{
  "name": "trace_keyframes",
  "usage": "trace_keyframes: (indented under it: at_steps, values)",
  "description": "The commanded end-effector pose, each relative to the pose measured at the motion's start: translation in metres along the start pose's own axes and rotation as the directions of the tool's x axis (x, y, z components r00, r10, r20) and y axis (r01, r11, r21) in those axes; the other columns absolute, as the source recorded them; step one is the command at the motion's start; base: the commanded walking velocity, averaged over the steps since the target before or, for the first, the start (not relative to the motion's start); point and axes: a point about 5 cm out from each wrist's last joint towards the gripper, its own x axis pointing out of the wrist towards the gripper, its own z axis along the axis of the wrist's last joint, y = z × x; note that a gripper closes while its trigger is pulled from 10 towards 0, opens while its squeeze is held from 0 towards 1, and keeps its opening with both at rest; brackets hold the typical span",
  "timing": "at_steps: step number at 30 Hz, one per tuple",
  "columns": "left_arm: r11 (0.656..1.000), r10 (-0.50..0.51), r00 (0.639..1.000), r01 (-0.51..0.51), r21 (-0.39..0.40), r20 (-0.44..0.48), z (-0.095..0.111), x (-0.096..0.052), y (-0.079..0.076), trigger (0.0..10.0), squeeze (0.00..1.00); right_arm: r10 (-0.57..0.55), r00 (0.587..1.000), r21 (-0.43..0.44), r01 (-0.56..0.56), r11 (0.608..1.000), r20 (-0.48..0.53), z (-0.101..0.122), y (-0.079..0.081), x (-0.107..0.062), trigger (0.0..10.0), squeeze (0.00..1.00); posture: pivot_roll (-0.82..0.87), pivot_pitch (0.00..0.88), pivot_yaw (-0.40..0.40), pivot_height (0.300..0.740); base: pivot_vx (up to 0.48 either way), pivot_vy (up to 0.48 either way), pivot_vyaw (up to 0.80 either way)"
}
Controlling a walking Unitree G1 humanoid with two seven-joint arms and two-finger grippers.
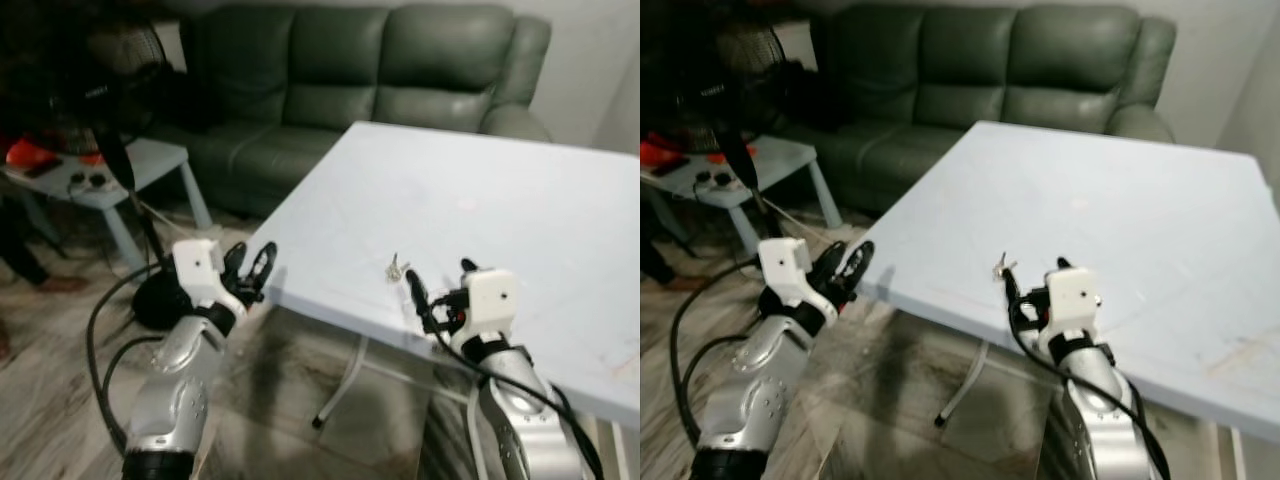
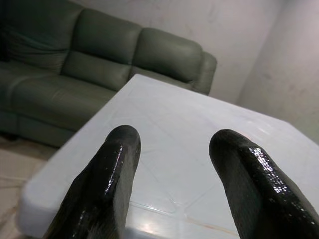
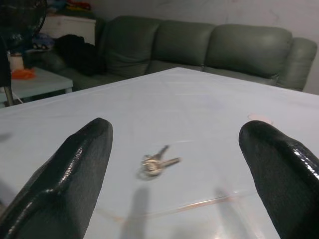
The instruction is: Hang keys on a hook
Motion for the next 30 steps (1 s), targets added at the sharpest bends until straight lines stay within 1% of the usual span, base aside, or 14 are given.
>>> trace_keyframes:
  at_steps: [1, 8, 13, 15, 18, 24, 26, 30]
  values:
    - [0.999, 0.025, 1.000, -0.025, 0.019, 0.004, 0.0051, -0.0027, 0.0092, 10.0, 0.00, 0.028, 0.999, 0.001, -0.028, 1.000, 0.025, 0.0068, 0.0072, 0.0049, 10.0, 0.00, 0.11, 0.000, 0.051, 0.740, 0.000, 0.480, 0.00]
    - [0.999, 0.028, 1.000, -0.029, 0.021, 0.008, 0.0053, -0.0020, 0.0087, 10.0, 0.00, 0.029, 0.999, -0.002, -0.029, 1.000, 0.026, 0.0070, 0.0066, 0.0057, 10.0, 0.00, 0.11, 0.000, 0.048, 0.740, 0.000, 0.452, 0.00]
    - [0.999, 0.043, 0.999, -0.043, 0.032, 0.007, 0.0056, -0.0021, 0.0096, 10.0, 0.00, 0.034, 0.999, -0.003, -0.034, 0.999, 0.029, 0.0071, 0.0071, 0.0055, 10.0, 0.00, 0.11, 0.000, 0.047, 0.740, 0.000, 0.000, 0.00]
    - [0.999, 0.042, 0.999, -0.042, 0.018, 0.016, 0.0058, -0.0021, 0.0093, 10.0, 0.00, 0.035, 0.999, 0.000, -0.035, 0.999, 0.030, 0.0068, 0.0069, 0.0053, 10.0, 0.00, 0.11, 0.000, 0.046, 0.740, 0.000, 0.000, 0.00]
    - [0.999, 0.044, 0.999, -0.045, 0.021, 0.013, 0.0057, -0.0016, 0.0093, 10.0, 0.00, 0.049, 0.998, 0.021, -0.050, 0.999, 0.033, 0.0072, 0.0061, 0.0048, 10.0, 0.00, 0.11, 0.000, 0.046, 0.740, 0.000, 0.000, 0.00]
    - [0.999, 0.042, 0.999, -0.043, 0.025, 0.016, 0.0060, -0.0006, 0.0094, 10.0, 0.00, 0.057, 0.997, 0.032, -0.059, 0.998, 0.057, 0.0087, 0.0011, 0.0037, 10.0, 0.00, 0.11, 0.000, 0.047, 0.740, 0.000, 0.000, 0.00]
    - [0.999, 0.040, 0.999, -0.040, 0.032, 0.013, 0.0057, -0.0002, 0.0095, 10.0, 0.00, 0.048, 0.998, 0.027, -0.049, 0.998, 0.044, 0.0075, -0.0004, 0.0040, 10.0, 0.00, 0.10, 0.000, 0.047, 0.740, 0.000, 0.000, 0.00]
    - [0.999, 0.036, 0.999, -0.036, 0.032, 0.013, 0.0058, 0.0007, 0.0089, 10.0, 0.00, 0.029, 0.999, 0.047, -0.030, 0.998, 0.024, 0.0059, -0.0020, 0.0053, 10.0, 0.00, 0.10, 0.000, 0.048, 0.740, 0.000, 0.000, 0.00]
